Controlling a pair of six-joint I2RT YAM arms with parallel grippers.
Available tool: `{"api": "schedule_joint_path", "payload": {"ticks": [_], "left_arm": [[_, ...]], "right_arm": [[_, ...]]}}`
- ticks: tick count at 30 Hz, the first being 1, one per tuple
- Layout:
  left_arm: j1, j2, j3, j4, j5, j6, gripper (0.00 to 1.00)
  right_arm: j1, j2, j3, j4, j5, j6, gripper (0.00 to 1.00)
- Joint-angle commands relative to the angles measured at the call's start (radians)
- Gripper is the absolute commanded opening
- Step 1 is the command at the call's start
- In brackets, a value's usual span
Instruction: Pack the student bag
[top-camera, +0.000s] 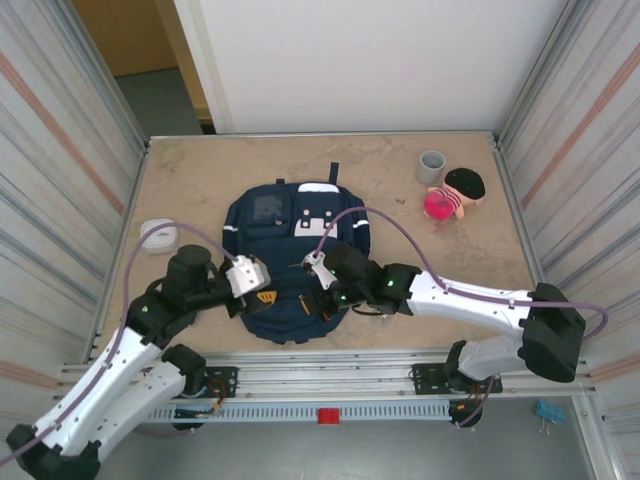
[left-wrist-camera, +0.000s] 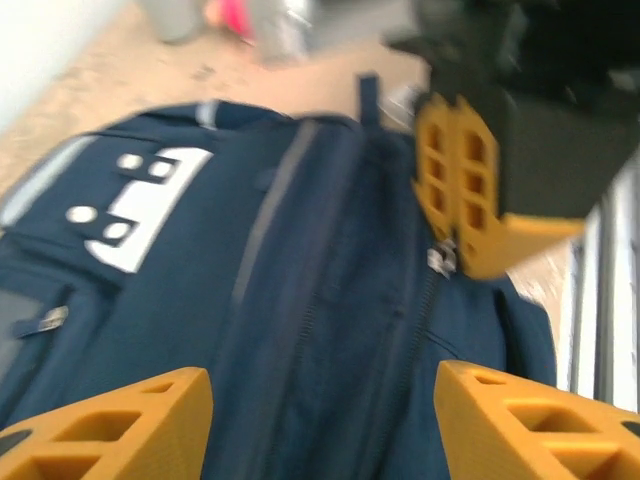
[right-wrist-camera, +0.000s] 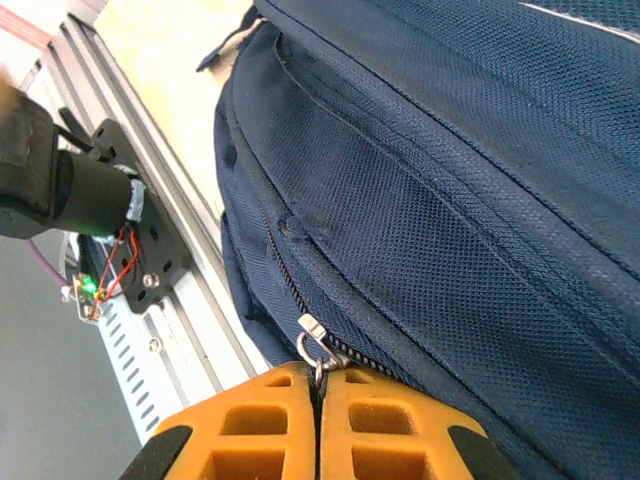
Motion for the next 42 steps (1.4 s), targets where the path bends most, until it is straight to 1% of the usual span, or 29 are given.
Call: {"api": "schedule_joint_path", "payload": {"ticks": [1, 4, 5, 6, 8, 11, 12, 13, 14, 15, 16, 18, 20, 23, 26, 29, 31, 34, 39, 42], "left_arm": [[-0.074, 0.093, 0.042, -0.073, -0.019, 0.188, 0.64], [-0.126, 0.173, 0.054, -0.064, -0.068, 0.206, 0.65], [-0.134, 0.195, 0.058, -0.054, -0.077, 0.205, 0.65], [-0.137, 0.207, 0.059, -0.038, -0.091, 0.199, 0.62], [-0.138, 0.222, 0.057, -0.003, -0.112, 0.173, 0.51], [-0.138, 0.208, 0.056, 0.011, -0.127, 0.154, 0.33], [-0.138, 0.198, 0.055, 0.007, -0.145, 0.155, 0.29], [-0.138, 0.184, 0.051, 0.002, -0.182, 0.156, 0.22], [-0.138, 0.171, 0.047, -0.003, -0.233, 0.154, 0.11], [-0.138, 0.159, 0.044, -0.011, -0.275, 0.155, 0.04], [-0.138, 0.142, 0.044, -0.03, -0.314, 0.159, 0.0], [-0.135, 0.115, 0.047, -0.068, -0.359, 0.17, 0.0], [-0.127, 0.091, 0.047, -0.103, -0.372, 0.183, 0.0], [-0.111, 0.06, 0.047, -0.144, -0.357, 0.186, 0.0], [-0.109, 0.024, 0.049, -0.166, -0.317, 0.186, 0.0], [-0.107, -0.027, 0.048, -0.163, -0.241, 0.186, 0.0], [-0.108, -0.064, 0.041, -0.145, -0.178, 0.186, 0.0], [-0.106, -0.109, 0.02, -0.116, -0.115, 0.197, 0.0], [-0.106, -0.117, 0.018, -0.14, -0.081, 0.218, 0.0], [-0.106, -0.115, 0.021, -0.156, -0.092, 0.223, 0.0]], "right_arm": [[0.001, -0.048, 0.0, 0.033, -0.044, 0.002, 0.0], [0.0, -0.048, -0.002, 0.037, -0.046, 0.002, 0.0], [-0.002, -0.049, -0.002, 0.04, -0.05, 0.003, 0.0], [-0.002, -0.047, -0.003, 0.043, -0.052, 0.004, 0.0], [-0.002, -0.045, 0.001, 0.045, -0.061, 0.005, 0.0], [-0.005, -0.047, 0.001, 0.044, -0.068, 0.005, 0.0], [-0.01, -0.05, -0.002, 0.04, -0.067, 0.005, 0.0], [-0.019, -0.056, -0.005, 0.032, -0.067, 0.005, 0.0], [-0.029, -0.065, -0.01, 0.02, -0.069, 0.002, 0.0], [-0.042, -0.075, -0.015, 0.007, -0.067, -0.001, 0.0], [-0.059, -0.09, -0.024, -0.009, -0.066, -0.006, 0.0], [-0.103, -0.127, -0.045, -0.035, -0.075, -0.013, 0.0], [-0.171, -0.168, -0.074, -0.053, -0.106, -0.023, 0.0], [-0.29, -0.213, -0.11, -0.085, -0.155, -0.054, 0.0], [-0.414, -0.21, -0.145, -0.096, -0.21, -0.093, 0.0], [-0.52, -0.164, -0.161, -0.088, -0.248, -0.108, 0.0], [-0.575, -0.125, -0.164, -0.06, -0.251, -0.1, 0.0], [-0.645, -0.054, -0.151, -0.007, -0.235, -0.066, 0.0], [-0.728, 0.077, -0.097, 0.068, -0.197, -0.022, 0.0], [-0.744, 0.13, -0.063, 0.096, -0.212, -0.03, 0.0]]}}
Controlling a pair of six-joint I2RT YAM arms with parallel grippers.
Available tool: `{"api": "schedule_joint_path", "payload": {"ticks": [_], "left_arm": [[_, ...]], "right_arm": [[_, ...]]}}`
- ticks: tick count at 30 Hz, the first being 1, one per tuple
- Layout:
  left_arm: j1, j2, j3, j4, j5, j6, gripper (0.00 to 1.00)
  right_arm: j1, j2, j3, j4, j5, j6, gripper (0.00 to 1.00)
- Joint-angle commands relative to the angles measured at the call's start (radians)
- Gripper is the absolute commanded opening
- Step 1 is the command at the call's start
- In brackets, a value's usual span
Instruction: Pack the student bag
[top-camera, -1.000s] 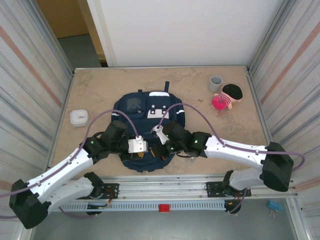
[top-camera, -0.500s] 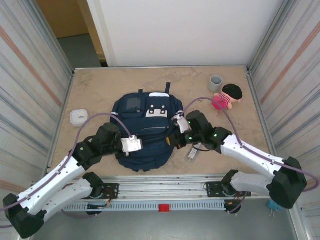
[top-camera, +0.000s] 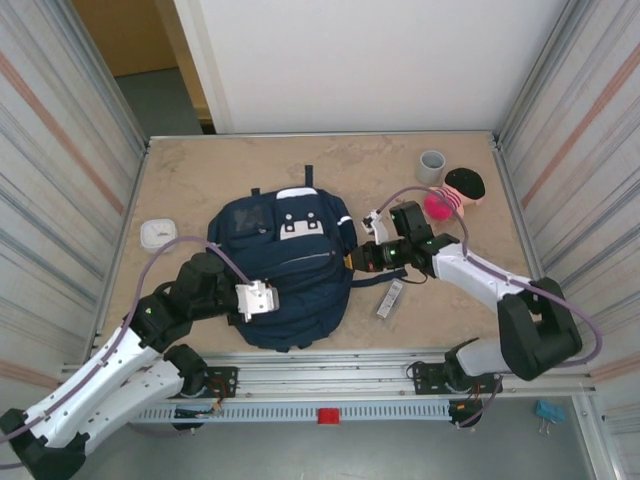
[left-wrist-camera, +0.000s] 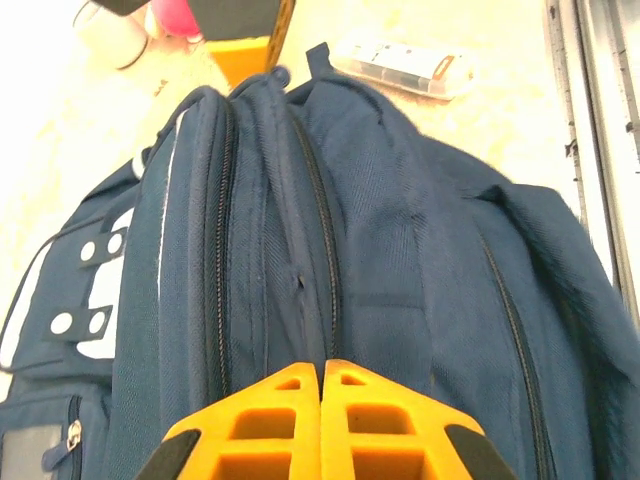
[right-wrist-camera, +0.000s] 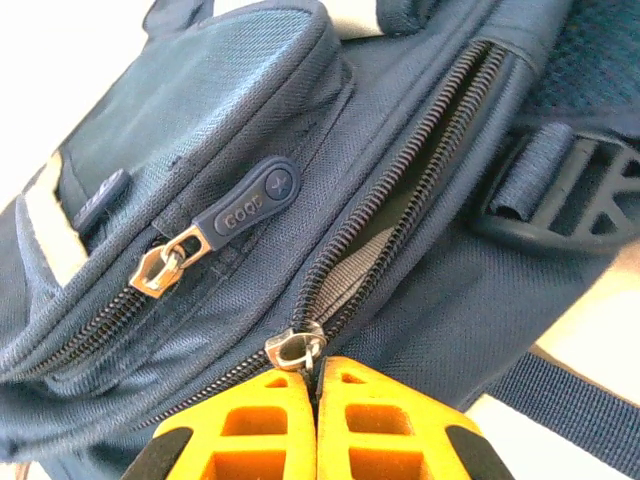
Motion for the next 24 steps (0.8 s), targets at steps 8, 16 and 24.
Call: {"api": "schedule_joint_path", "payload": {"ticks": [8, 16, 24], "left_arm": [[-0.014, 0.016, 0.061, -0.02, -0.094, -0.186, 0.46], [-0.343, 0.245, 0.132, 0.176, -0.381, -0.308, 0.67], [-0.447, 0.501, 0.2, 0.282, -0.581, -0.35, 0.73]], "right_arm": [[0.048, -0.081, 0.029, -0.011, 0.156, 0.0, 0.0], [0.203, -0.229, -0.022, -0.04, 0.238, 0.073, 0.0], [0.328, -0.266, -0.026, -0.035, 0.29, 0.103, 0.0]]}}
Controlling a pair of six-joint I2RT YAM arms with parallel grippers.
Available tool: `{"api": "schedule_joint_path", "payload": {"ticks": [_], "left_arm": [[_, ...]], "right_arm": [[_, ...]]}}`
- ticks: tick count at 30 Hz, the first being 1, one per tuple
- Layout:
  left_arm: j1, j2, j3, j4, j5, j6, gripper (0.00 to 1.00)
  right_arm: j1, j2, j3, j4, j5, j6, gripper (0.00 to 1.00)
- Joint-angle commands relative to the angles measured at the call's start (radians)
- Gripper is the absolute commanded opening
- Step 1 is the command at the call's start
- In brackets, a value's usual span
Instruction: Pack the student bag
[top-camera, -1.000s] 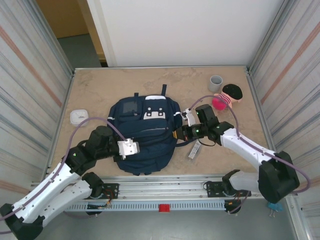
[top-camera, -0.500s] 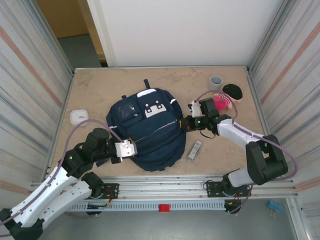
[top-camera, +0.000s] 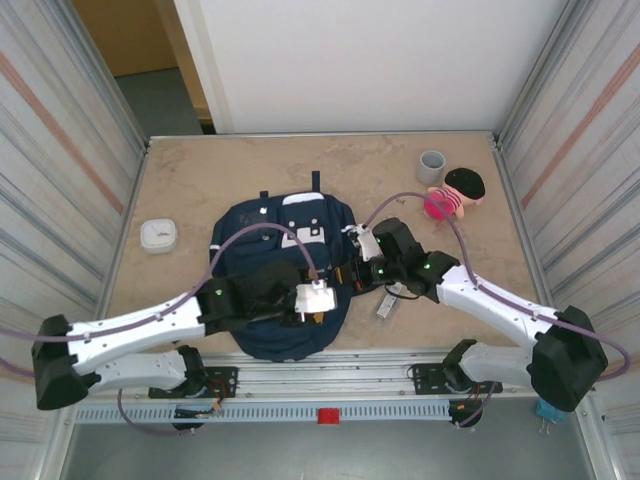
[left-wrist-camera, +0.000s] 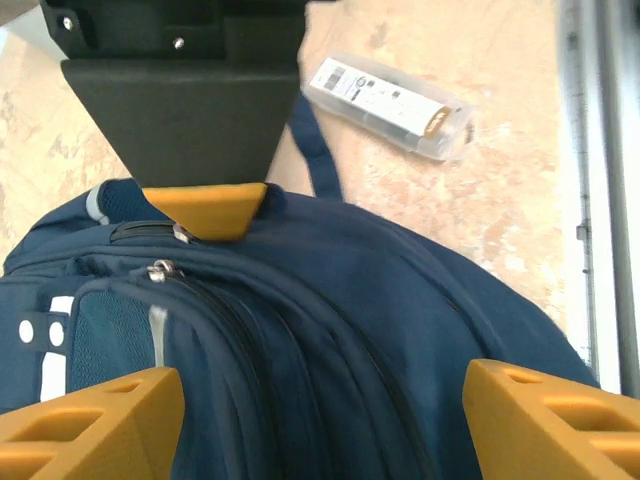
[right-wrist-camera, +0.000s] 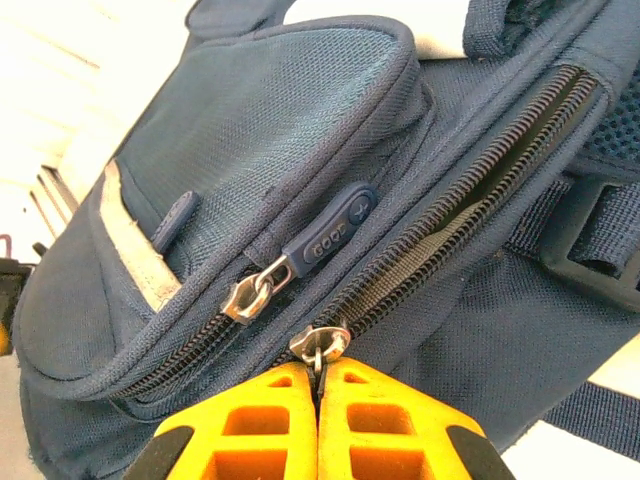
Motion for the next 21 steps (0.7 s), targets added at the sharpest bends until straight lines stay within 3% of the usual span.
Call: {"api": "schedule_joint_path", "payload": {"ticks": [1, 4, 6, 8, 11, 14, 21], "left_arm": [[-0.005, 0.04, 0.025, 0.083, -0.158, -0.053, 0.72], [-0.006, 0.068, 0.02, 0.068, -0.208, -0.062, 0.6], [-0.004, 0.065, 0.004, 0.062, -0.238, -0.057, 0.45], [0.001, 0.031, -0.016, 0.043, -0.167, -0.031, 0.27], [0.022, -0.051, -0.059, 0.031, -0.034, 0.001, 0.07], [0.04, -0.135, -0.093, 0.004, 0.05, 0.063, 0.01], [0.051, -0.277, -0.14, -0.021, 0.236, 0.164, 0.0]], "right_arm": [[0.034, -0.045, 0.003, 0.027, 0.011, 0.03, 0.0], [0.046, -0.061, 0.002, 0.03, 0.004, 0.035, 0.0], [0.047, -0.07, -0.002, 0.027, 0.002, 0.034, 0.0], [0.043, -0.075, -0.006, 0.011, 0.031, 0.032, 0.0], [0.005, -0.059, -0.017, -0.015, 0.067, 0.038, 0.0], [-0.077, -0.023, -0.056, 0.023, 0.057, 0.06, 0.0], [-0.191, 0.087, -0.041, 0.095, 0.05, 0.053, 0.0]]}}
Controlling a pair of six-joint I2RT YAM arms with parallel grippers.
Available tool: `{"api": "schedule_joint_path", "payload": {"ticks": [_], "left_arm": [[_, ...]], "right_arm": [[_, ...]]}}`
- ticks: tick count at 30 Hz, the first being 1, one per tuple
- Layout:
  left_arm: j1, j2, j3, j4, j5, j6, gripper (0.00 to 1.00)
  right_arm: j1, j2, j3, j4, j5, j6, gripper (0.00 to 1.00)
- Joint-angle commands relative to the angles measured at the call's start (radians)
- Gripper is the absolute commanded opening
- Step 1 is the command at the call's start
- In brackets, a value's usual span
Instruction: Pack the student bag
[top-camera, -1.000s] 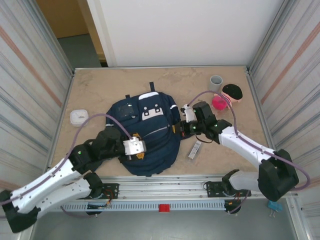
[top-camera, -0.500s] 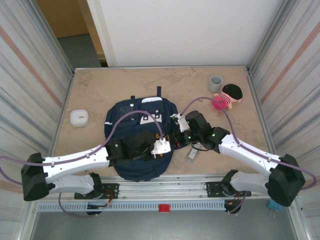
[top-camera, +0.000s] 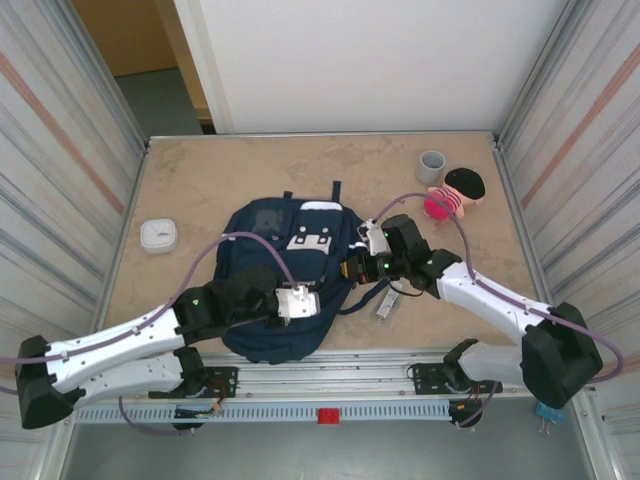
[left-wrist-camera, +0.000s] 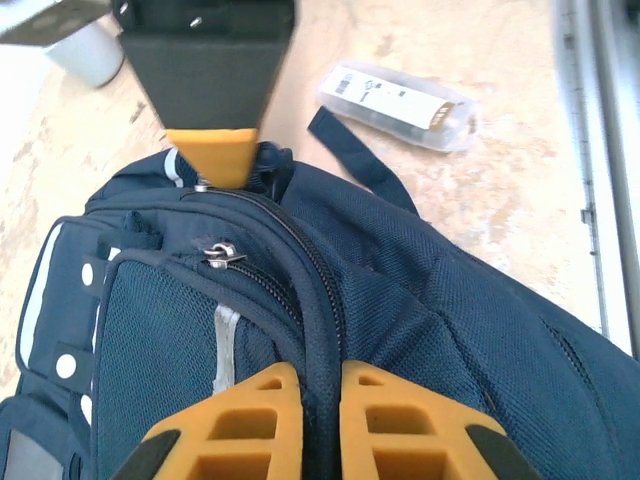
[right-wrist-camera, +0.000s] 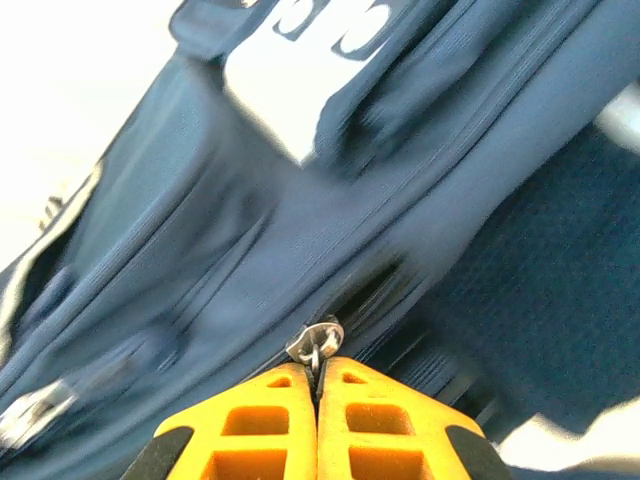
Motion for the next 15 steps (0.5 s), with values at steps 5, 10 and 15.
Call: {"api": "schedule_joint_path", "payload": {"ticks": [5, 10, 15], "left_arm": [[0.002, -0.073, -0.013, -0.027, 0.099, 0.074, 0.03], [0.006, -0.064, 0.0, -0.064, -0.008, 0.034, 0.44], [0.078, -0.152, 0.022, -0.152, 0.022, 0.03, 0.63]], "right_arm": [[-0.066, 0.132, 0.043, 0.071, 0.085, -0.003, 0.0], [-0.062, 0.126, 0.053, 0.092, 0.061, -0.028, 0.12], [-0.064, 0.007, 0.047, 0.033, 0.06, -0.098, 0.49]]}}
